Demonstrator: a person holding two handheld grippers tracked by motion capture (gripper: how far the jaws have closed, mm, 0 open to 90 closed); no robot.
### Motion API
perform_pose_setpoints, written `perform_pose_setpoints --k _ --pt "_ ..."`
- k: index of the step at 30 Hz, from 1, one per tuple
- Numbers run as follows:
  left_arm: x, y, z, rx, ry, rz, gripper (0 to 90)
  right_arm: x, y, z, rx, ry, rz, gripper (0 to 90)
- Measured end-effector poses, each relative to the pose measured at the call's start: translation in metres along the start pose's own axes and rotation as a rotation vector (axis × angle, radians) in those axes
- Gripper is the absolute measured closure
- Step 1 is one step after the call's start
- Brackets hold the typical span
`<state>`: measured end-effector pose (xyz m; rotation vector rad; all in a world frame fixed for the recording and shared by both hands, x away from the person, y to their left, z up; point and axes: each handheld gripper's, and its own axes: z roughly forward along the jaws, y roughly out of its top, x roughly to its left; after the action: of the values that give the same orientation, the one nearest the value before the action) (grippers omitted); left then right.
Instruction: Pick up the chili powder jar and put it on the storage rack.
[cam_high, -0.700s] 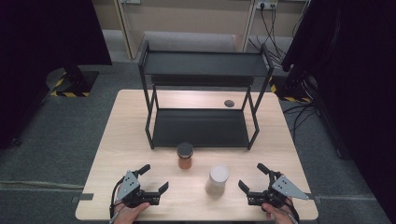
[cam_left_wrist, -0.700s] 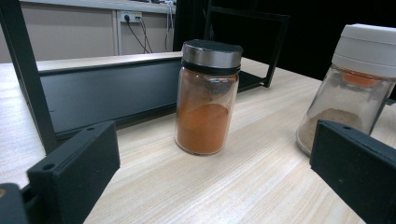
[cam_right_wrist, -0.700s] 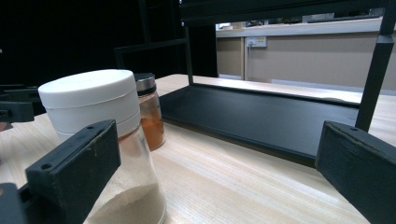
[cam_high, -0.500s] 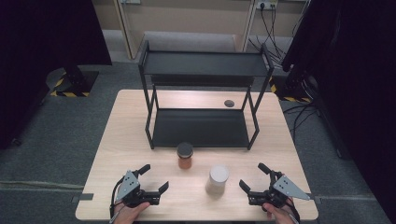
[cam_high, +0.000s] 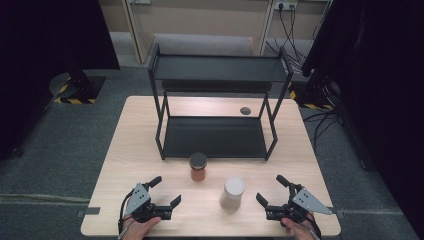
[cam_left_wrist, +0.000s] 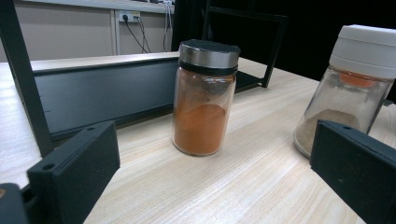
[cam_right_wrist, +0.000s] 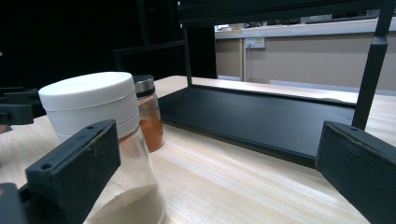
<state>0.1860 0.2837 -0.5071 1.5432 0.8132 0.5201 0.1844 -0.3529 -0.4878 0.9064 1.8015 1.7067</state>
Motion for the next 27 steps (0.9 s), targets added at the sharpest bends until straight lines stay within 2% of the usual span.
perform_pose_setpoints --k 10,17,21,27 --pt "0.002 0.003 0.004 -0.013 -0.004 -0.027 0.9 0.001 0.0 0.002 0.002 0.001 0.0 0.3" --pt "0.002 0.009 0.012 -0.004 -0.012 -0.013 0.9 0.001 0.0 0.0 -0.002 -0.001 -0.001 0.3" --pt "0.002 0.014 0.02 0.009 -0.021 0.016 0.9 0.001 0.0 0.0 -0.001 -0.001 -0.006 0.3" --pt "0.004 0.02 0.03 0.011 -0.027 0.023 0.9 0.002 0.0 0.001 -0.002 0.0 -0.005 0.3"
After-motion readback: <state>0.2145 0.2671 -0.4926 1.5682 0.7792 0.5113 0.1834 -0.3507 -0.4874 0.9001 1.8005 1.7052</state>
